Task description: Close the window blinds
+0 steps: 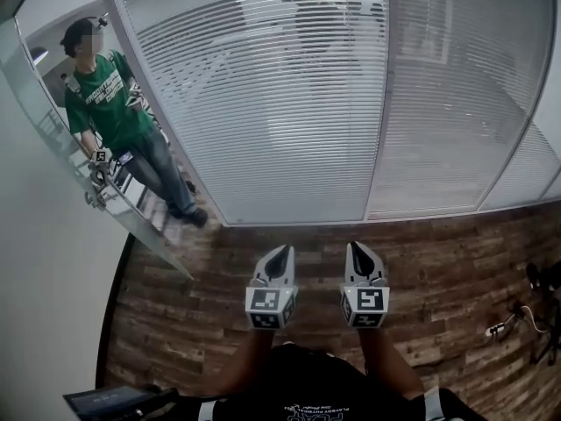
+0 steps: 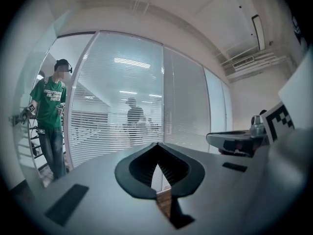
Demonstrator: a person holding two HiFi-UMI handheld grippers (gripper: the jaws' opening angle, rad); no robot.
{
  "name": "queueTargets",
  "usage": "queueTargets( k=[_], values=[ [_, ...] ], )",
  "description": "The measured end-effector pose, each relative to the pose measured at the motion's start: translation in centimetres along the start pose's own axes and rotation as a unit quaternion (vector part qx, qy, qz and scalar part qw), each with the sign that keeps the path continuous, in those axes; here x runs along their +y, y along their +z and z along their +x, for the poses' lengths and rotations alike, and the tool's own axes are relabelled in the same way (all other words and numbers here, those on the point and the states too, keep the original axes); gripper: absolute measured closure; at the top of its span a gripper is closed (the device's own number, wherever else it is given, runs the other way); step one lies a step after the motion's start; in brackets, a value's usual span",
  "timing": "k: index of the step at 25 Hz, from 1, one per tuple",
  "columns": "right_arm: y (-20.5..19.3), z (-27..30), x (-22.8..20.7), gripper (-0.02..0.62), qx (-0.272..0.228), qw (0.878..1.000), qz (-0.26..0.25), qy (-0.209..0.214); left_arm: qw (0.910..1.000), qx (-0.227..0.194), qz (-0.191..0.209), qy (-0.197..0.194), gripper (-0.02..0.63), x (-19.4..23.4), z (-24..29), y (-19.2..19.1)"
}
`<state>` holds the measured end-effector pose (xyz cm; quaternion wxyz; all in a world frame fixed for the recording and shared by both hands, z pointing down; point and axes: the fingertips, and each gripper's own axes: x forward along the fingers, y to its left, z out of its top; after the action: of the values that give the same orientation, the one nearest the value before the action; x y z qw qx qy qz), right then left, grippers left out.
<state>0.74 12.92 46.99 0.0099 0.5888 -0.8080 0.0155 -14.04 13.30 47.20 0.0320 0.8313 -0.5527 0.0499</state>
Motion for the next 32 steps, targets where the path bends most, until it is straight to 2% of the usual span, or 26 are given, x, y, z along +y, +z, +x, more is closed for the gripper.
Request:
queueTargets(
  k=[6,12,17,22,26,32],
  values=[
    [0.1,1.1,-0.8,0.592,-0.003,1.000,-0.001,-0.001,1.0000,-0.004,-0.009,-0.002,0.611,-0.3,1.2,1.6],
    [-0.2,3.2,-1.8,0.592,0.003,1.000,-0.014,-0.008,1.0000,0.004,-0.004,-0.008,0.611,0.7,4.1,0.1],
    [-0.7,5.4,-3.5,0.592,0.012,0.999,-0.019,-0.023,0.9996,-0.003,-0.016,-0.022,0.611,1.1,7.4,1.3],
    [-1.3,8.4,-5.4,0.592,0.024,0.999,-0.010,-0.041,0.9995,0.002,-0.002,-0.031,0.611,2.0,11.2,0.4],
    [-1.0,11.1,-5.5,0.592,0.028,0.999,-0.015,-0.032,0.9993,0.005,-0.003,-0.037,0.611,2.6,13.3,0.8],
    [0.5,14.3,-6.6,0.592,0.026,0.999,-0.022,-0.040,0.9984,0.012,0.011,-0.054,0.611,3.6,16.6,0.7]
  ],
)
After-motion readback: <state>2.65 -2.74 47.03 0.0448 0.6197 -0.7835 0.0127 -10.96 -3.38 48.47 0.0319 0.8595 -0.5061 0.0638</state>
